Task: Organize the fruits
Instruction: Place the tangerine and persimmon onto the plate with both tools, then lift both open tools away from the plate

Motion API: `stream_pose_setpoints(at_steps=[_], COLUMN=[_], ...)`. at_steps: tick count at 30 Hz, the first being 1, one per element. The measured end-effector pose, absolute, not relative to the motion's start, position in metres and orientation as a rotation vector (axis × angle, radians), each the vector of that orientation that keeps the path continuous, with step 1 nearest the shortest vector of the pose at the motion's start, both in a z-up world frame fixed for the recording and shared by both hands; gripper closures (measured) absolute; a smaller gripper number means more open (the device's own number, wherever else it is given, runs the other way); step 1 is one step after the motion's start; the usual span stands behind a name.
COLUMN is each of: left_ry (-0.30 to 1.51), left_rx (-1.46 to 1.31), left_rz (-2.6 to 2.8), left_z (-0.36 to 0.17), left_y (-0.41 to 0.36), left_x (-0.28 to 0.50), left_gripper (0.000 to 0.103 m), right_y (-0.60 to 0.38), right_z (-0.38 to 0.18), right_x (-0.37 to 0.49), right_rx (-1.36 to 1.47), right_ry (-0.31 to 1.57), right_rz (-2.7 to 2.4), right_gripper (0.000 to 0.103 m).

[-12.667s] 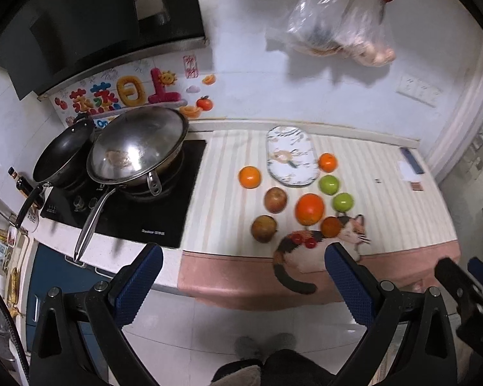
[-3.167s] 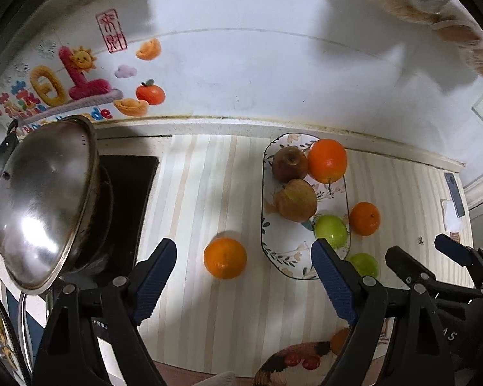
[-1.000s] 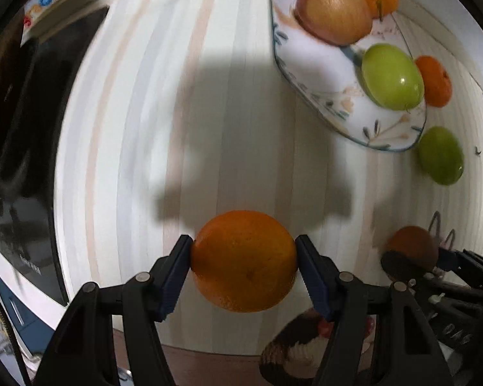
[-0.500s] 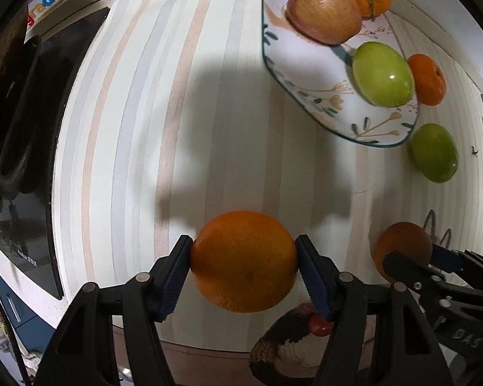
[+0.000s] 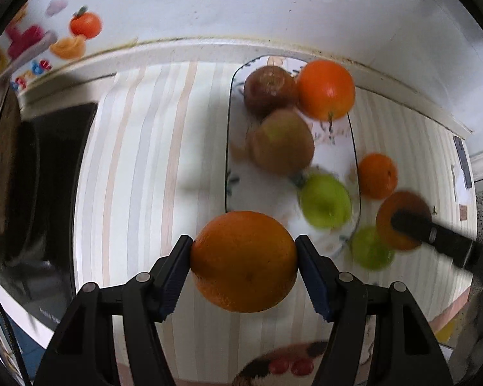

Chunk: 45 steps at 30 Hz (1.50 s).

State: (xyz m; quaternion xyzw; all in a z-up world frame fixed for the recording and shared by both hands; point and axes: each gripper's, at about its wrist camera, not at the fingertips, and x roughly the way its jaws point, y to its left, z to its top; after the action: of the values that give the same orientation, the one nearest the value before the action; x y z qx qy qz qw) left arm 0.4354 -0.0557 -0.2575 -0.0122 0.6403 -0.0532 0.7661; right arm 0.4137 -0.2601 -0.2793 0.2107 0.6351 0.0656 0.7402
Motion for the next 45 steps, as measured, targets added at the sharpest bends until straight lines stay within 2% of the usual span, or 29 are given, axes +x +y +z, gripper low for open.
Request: stream_pose_setpoints(at_steps=[5, 14, 15, 16, 17, 18, 19, 20, 32, 45], left_ry=[1.434, 1.474, 1.475, 1.470, 1.457, 1.431, 1.414, 1.396, 1.337, 1.212], left_rx=[-0.016, -0.013, -0.022, -0.025, -0.019, -0.008, -0.002, -0.002, -0.019, 0.003], left_rz=[-0.104, -0.074, -0.071, -0.065, -0.058, -0.052, -0.050, -0.047, 0.008, -0.007], left_z=[-0.283, -0.303, -0.304, -0.304, -0.303, -0.299, -0.296, -0.291, -0.255, -0.197], left_y=[-0.057, -0.064, -0.062, -0.061, -0.061, -0.060, -0.060, -0.059, -0.039, -0.032], left_x=[0.459, 0.474, 0.475, 0.474, 0.474, 0.473, 0.473, 0.474, 0.468, 0.395], left_gripper=[0.040, 0.040, 0.040, 0.040, 0.036, 0.024, 0.018, 0.014, 0.014, 0.014], right_y=[-0.260, -0.250, -0.250, -0.251, -0.252, -0.252, -0.252, -0.253, -0.251, -0.229], right_z=[-0.289, -0.319, -0.322, -0.324, -0.324, -0.324, -0.323, -0.321, -0.281, -0.221], right_x=[0.466, 0.507, 0.509, 0.511, 0.511, 0.512, 0.512, 0.511, 0.470, 0.383], right_rx=[0.453, 0.442, 0.453, 0.458, 0.447, 0.434, 0.414, 0.399, 0.205, 0.116], right_ry=[1.410, 1.469, 1.479, 1.479, 1.477, 1.478, 1.481, 1.484, 1.395, 1.251], right_rz=[0.123, 0.126, 0.134, 0.132, 0.127, 0.124, 0.119, 0.117, 0.040, 0.016], right_gripper=[0.044, 0.043, 0.041, 0.028, 0.021, 0.012, 0.010, 0.010, 0.010, 0.010])
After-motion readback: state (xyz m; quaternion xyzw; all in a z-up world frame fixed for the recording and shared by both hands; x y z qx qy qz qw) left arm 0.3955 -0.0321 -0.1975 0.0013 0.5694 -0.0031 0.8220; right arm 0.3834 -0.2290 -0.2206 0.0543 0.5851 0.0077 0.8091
